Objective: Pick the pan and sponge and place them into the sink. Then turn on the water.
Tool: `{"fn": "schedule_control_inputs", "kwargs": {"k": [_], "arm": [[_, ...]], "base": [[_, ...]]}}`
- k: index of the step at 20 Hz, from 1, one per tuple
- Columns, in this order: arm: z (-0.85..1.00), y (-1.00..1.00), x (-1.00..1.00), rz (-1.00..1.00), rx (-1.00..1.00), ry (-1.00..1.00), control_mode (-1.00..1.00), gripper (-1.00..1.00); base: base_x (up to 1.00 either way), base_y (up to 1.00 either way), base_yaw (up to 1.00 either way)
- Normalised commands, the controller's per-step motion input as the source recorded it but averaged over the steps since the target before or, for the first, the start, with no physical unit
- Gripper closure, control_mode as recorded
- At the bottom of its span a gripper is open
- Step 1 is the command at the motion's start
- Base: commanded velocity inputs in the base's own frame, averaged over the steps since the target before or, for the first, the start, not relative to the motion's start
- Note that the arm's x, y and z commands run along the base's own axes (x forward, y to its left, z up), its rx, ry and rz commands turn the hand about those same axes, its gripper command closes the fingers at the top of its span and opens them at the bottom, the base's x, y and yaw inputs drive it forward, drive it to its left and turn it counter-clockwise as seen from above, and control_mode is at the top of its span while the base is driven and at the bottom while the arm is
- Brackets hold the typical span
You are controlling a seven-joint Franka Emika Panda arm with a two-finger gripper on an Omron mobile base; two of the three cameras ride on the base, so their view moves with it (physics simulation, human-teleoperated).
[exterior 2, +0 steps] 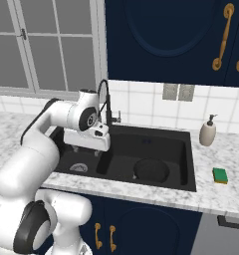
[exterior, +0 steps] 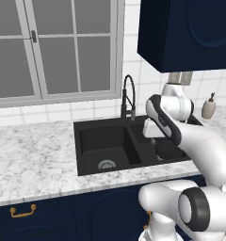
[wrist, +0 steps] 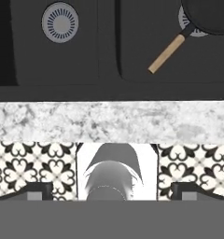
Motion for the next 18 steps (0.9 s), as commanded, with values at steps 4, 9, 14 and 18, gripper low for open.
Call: {"fn": "schedule_control_inputs", "kwargs": {"k": [4,9,14,18], "arm": [[0.07,0.2,0.0,0.0,0.0,0.0,-1.0,-1.0],[0.0,0.21,0.0,0.0,-0.04,-0.02,-1.0,-1.0],[0.0,0.13,0.0,0.0,-0.02,-0.07,-1.0,-1.0],[0.0,0.0,-0.04,0.0,0.0,-0.05,-1.0,-1.0]], "base": [[0.0,0.0,0.0],[0.0,0.0,0.0],[0.0,0.0,0.0],[0.0,0.0,0.0]]}}
